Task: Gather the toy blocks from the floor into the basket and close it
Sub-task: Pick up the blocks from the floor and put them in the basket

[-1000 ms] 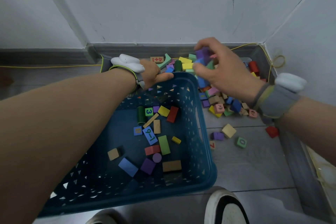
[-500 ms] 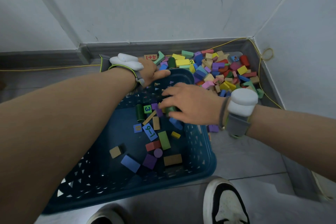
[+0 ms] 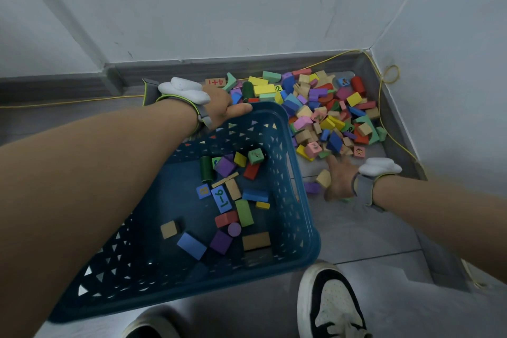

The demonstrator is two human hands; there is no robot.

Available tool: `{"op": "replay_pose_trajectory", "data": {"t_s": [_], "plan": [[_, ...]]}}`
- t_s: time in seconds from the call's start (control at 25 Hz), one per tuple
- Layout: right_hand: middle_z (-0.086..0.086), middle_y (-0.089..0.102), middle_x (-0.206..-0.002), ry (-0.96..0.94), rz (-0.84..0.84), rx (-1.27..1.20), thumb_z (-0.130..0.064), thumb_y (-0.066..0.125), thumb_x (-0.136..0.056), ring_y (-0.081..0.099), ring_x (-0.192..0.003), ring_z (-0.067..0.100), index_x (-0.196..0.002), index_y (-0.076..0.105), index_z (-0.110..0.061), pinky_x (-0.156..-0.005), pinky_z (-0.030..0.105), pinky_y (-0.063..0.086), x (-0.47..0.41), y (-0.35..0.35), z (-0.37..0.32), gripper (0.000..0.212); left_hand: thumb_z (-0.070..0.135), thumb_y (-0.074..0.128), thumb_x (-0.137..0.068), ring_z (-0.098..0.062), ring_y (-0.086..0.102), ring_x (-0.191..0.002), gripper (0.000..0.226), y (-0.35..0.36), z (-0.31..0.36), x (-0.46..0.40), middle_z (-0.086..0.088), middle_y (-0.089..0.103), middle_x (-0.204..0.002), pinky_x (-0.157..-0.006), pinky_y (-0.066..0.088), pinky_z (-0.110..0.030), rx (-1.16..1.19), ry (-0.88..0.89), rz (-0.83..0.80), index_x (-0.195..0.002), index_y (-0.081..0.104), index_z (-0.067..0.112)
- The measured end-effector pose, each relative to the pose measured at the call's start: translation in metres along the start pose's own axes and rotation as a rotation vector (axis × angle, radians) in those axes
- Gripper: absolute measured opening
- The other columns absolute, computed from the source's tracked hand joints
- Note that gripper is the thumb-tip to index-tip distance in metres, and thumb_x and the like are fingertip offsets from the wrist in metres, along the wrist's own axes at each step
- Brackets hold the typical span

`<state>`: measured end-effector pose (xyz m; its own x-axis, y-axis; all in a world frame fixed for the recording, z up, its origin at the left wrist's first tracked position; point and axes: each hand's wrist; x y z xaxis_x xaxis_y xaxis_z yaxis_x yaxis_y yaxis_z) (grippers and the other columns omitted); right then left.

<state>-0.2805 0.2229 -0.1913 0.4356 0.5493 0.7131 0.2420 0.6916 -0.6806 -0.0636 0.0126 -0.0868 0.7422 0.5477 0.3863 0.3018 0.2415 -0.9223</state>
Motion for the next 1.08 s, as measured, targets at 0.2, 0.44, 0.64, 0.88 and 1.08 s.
{"op": "replay_pose_trajectory", "data": {"t_s": [0.2,0.44,0.64,0.88,1.08], "plan": [[0.017,0.028,-0.137,0.027,-0.029,-0.24,-0.047,0.086,-0.06,0.049,-0.117,0.044,-0.145,0.024,-0.03,-0.091,0.049,0.053,0.001,0.024,-0.009,0.106,0.042,0.028,-0.105,-0.031,0.056,-0.075,0.043,0.002,0.001,-0.007,-0.003,0.039,-0.064,-0.064,0.039,-0.036,0.024,0.067,-0.015,-0.123,0.058,0.017],[0.01,0.033,-0.121,-0.009,0.034,-0.323,-0.051,0.068,-0.07,0.047,-0.107,0.04,-0.124,0.032,-0.032,-0.095,0.049,0.044,0.006,0.039,-0.037,0.067,0.038,0.03,-0.106,-0.035,0.058,-0.075,0.035,0.006,-0.005,-0.013,-0.005,0.04,-0.064,-0.065,0.041,-0.038,-0.033,0.123,-0.006,-0.113,0.059,0.02],[0.007,0.044,-0.121,-0.142,0.193,-0.15,-0.036,0.05,-0.085,0.043,-0.104,0.034,-0.108,0.042,-0.032,-0.089,0.047,0.042,-0.011,0.058,-0.061,0.025,0.048,0.027,-0.103,-0.028,0.049,-0.069,0.037,0.007,-0.009,-0.015,-0.005,0.04,-0.064,-0.064,0.04,-0.04,-0.018,0.128,-0.005,-0.092,0.05,0.021],[0.014,0.024,-0.14,-0.21,0.11,-0.139,-0.017,0.057,-0.094,0.034,-0.132,0.039,-0.144,0.025,-0.019,-0.106,0.044,0.036,0.013,0.03,-0.061,0.059,0.048,0.028,-0.103,-0.033,0.054,-0.074,0.04,0.01,-0.011,-0.016,-0.004,0.038,-0.064,-0.07,0.044,-0.043,-0.025,0.153,0.015,-0.083,0.048,0.02],[0.011,0.029,-0.13,-0.29,0.056,-0.044,-0.035,0.066,-0.075,0.042,-0.105,0.04,-0.136,0.016,-0.038,-0.09,0.051,0.046,0.019,0.046,-0.045,0.08,0.049,0.027,-0.102,-0.029,0.05,-0.072,0.038,0.014,-0.017,-0.019,-0.007,0.044,-0.067,-0.066,0.037,-0.036,0.049,0.124,0.014,-0.08,0.039,0.021]]}}
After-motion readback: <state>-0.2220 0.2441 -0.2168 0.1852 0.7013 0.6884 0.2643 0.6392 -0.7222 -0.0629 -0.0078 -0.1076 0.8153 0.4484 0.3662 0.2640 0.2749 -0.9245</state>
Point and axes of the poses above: each hand's wrist, its own x-axis away from the middle knuckle, its own y-axis out of the palm, z = x × y
